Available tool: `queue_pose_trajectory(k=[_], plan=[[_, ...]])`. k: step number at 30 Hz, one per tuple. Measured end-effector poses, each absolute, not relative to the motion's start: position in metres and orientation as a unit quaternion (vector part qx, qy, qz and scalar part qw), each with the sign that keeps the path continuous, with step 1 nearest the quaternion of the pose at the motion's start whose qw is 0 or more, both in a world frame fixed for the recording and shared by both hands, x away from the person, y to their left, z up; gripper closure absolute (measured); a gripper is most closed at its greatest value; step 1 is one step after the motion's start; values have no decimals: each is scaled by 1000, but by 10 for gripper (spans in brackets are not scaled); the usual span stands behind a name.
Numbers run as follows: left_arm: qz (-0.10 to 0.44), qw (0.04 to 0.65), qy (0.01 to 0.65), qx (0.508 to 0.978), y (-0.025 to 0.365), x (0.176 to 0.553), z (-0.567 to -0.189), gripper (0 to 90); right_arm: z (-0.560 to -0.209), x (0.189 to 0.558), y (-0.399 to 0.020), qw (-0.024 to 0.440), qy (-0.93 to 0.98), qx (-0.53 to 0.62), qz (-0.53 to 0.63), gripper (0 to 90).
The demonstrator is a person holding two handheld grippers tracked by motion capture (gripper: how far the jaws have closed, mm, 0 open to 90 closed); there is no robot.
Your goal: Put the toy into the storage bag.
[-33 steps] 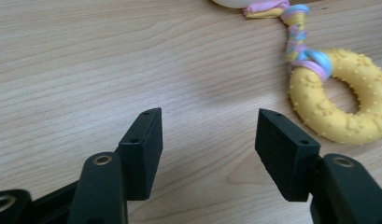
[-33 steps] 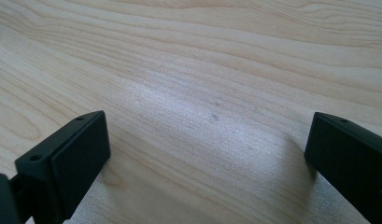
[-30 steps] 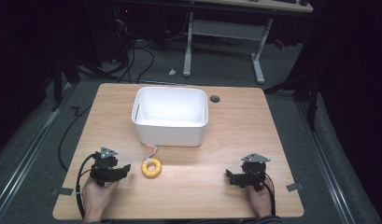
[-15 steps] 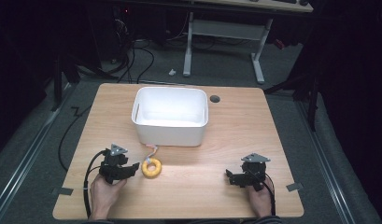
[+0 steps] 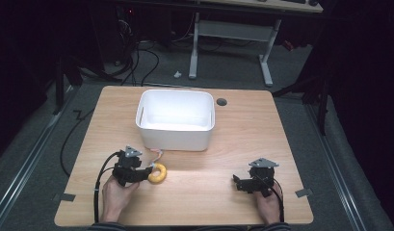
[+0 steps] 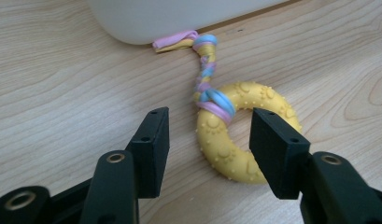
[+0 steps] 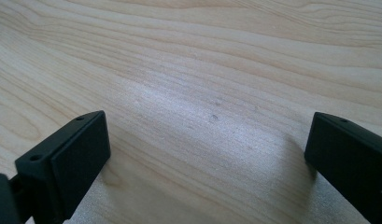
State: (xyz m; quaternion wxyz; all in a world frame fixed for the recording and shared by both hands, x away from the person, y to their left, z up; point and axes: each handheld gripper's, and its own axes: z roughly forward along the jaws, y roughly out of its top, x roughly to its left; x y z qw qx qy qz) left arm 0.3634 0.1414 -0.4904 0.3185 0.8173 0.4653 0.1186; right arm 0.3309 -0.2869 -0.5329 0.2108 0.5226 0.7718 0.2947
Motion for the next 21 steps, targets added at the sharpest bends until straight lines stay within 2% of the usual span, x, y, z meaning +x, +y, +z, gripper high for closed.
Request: queue_pose_trajectory(k=[21], plan=[[102,297,459,831,130,372,-506,545,-533,331,-287,211,772,522,295,0]])
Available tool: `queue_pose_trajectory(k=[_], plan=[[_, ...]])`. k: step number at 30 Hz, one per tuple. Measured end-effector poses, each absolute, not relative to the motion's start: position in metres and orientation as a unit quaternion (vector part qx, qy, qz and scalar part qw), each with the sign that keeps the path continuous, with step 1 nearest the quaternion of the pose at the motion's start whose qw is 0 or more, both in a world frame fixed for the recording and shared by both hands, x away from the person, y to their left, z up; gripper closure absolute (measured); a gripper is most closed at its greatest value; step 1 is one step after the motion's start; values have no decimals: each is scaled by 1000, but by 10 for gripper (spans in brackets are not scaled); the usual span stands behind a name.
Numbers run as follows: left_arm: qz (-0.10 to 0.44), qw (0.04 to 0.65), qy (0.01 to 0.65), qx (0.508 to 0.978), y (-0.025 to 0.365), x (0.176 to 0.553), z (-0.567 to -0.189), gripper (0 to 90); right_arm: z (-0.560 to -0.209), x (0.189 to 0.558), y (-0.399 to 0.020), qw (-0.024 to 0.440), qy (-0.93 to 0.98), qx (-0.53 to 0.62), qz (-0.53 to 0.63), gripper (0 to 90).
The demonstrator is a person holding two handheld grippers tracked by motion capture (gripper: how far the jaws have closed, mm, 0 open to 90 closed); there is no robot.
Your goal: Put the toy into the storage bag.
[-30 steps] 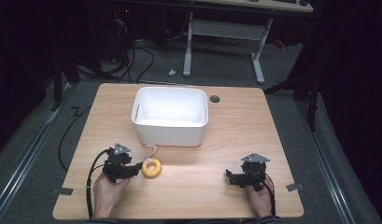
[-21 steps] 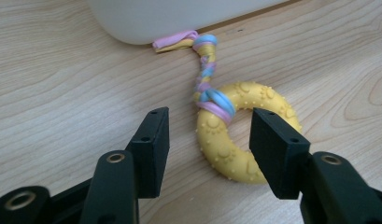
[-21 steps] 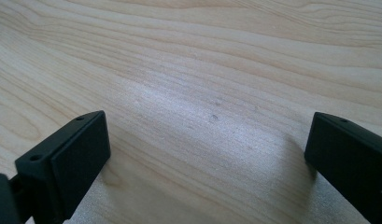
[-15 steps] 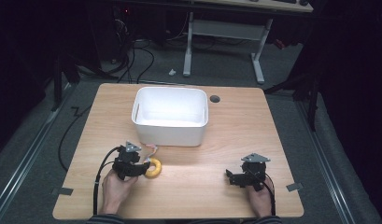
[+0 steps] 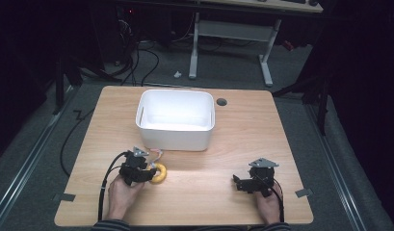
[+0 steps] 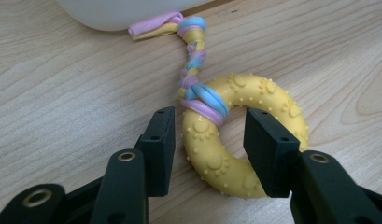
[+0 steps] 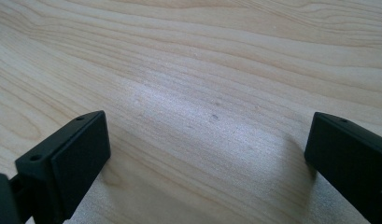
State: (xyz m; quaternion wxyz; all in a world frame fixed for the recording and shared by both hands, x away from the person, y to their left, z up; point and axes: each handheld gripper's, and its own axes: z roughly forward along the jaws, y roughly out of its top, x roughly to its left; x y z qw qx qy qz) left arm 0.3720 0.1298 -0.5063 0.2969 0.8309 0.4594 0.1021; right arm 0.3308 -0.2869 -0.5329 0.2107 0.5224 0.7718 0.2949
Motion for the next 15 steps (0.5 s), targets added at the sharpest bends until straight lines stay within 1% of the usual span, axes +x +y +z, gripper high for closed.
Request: queue_pose_trajectory(k=[5,8,15], plan=[[101,292,460,833,128,373,-508,553,-533,331,-287,211,772,522,295,0],[111,287,454,837,127,374,-510,557,-533,331,-287,211,772,522,295,1],[111,279,451,841,123,375,-511,587,-533,331,-287,210,772,523,295,0]])
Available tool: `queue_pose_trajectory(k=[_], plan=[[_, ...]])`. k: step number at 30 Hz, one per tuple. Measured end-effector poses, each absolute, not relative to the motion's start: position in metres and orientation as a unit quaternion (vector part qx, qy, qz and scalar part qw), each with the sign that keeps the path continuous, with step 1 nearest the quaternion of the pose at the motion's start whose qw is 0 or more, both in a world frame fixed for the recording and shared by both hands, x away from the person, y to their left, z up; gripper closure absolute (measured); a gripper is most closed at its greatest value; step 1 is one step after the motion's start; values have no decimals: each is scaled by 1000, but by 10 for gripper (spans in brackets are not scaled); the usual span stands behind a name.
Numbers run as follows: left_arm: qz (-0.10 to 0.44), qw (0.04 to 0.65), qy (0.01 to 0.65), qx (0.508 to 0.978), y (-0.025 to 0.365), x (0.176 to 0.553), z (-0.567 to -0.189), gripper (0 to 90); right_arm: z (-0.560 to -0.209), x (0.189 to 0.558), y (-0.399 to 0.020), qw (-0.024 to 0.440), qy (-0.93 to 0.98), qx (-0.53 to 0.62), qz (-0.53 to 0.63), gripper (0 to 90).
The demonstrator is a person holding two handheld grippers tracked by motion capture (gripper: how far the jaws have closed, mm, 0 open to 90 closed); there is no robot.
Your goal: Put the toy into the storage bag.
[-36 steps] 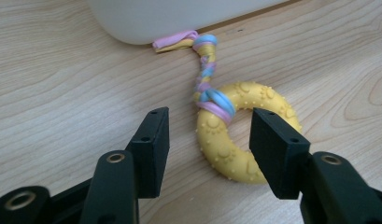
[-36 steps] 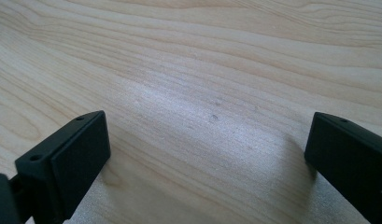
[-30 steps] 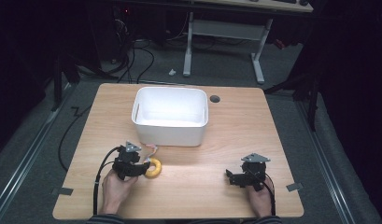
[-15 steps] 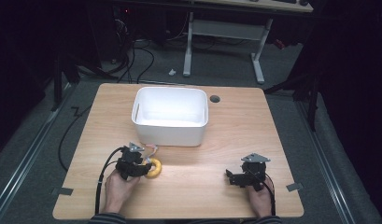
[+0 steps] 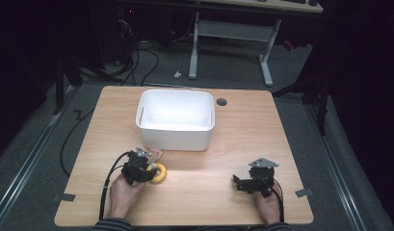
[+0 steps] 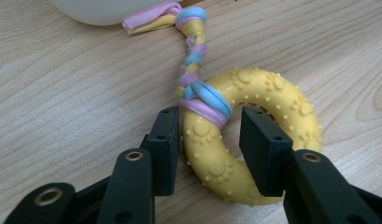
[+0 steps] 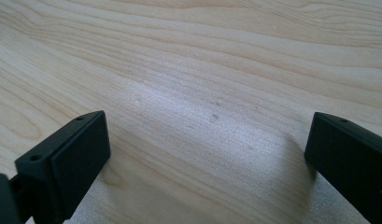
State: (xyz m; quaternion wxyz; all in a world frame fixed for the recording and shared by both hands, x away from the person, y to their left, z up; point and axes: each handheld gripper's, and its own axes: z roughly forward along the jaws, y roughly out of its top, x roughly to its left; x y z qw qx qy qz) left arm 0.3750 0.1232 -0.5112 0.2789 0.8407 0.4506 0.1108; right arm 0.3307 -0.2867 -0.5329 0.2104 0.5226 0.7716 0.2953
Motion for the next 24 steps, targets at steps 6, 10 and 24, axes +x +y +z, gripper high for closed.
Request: queue_pose_trajectory(k=[6,10,24], plan=[[121,274,447,843,121,375,-511,631,-533,331,-287,210,772,523,295,0],[119,274,447,843,121,376,-511,641,-533,331,-287,210,772,523,295,0],[118,268,447,845,122,374,-507,658,-533,331,-287,210,772,523,295,0]])
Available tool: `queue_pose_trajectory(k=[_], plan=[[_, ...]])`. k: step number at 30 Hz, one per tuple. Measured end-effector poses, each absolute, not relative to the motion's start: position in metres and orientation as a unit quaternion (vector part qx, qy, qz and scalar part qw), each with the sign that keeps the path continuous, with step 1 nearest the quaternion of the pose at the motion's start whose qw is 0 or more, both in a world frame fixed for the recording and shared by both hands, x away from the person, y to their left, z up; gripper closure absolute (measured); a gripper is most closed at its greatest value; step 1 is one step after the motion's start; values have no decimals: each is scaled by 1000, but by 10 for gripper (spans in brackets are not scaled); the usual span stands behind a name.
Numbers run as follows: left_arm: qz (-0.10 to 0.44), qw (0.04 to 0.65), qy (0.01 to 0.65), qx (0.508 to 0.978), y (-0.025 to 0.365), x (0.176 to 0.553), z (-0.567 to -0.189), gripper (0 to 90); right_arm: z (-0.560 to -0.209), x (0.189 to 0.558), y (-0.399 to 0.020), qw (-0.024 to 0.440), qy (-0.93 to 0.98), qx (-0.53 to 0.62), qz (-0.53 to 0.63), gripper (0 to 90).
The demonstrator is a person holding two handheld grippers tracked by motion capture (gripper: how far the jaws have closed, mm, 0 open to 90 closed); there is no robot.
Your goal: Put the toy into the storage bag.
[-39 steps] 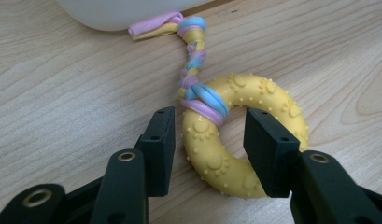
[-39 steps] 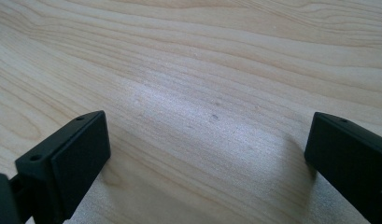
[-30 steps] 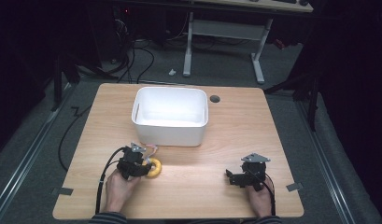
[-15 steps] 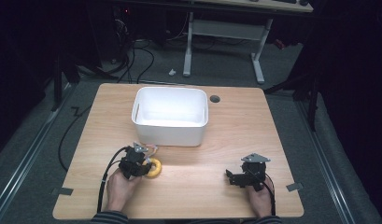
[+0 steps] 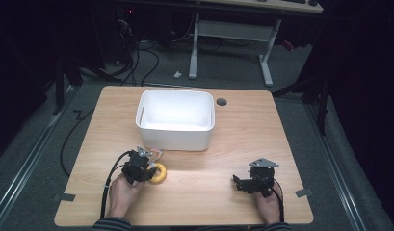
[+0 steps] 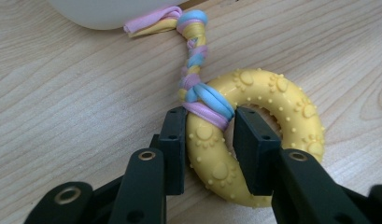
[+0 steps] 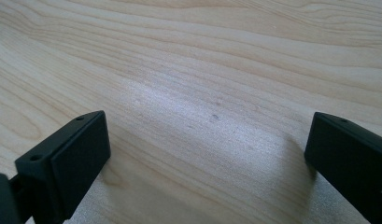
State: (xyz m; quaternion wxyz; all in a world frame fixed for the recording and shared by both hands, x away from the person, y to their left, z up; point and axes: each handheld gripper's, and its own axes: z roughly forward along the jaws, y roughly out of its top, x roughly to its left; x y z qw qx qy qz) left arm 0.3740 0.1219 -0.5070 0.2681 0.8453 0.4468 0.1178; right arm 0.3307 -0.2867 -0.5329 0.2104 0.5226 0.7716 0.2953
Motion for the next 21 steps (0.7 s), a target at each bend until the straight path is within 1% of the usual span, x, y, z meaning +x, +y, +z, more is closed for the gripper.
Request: queue_pose_trajectory(k=[6,13,21], plan=[[118,274,453,840,128,370,-502,658,-533,331,-287,210,772,522,295,0],[123,292,461,829,145,363,-490,660,-533,331,-287,210,772,522,295,0],[131,292,475,820,160,357,-480,671,-533,331,-287,210,772,522,295,0]])
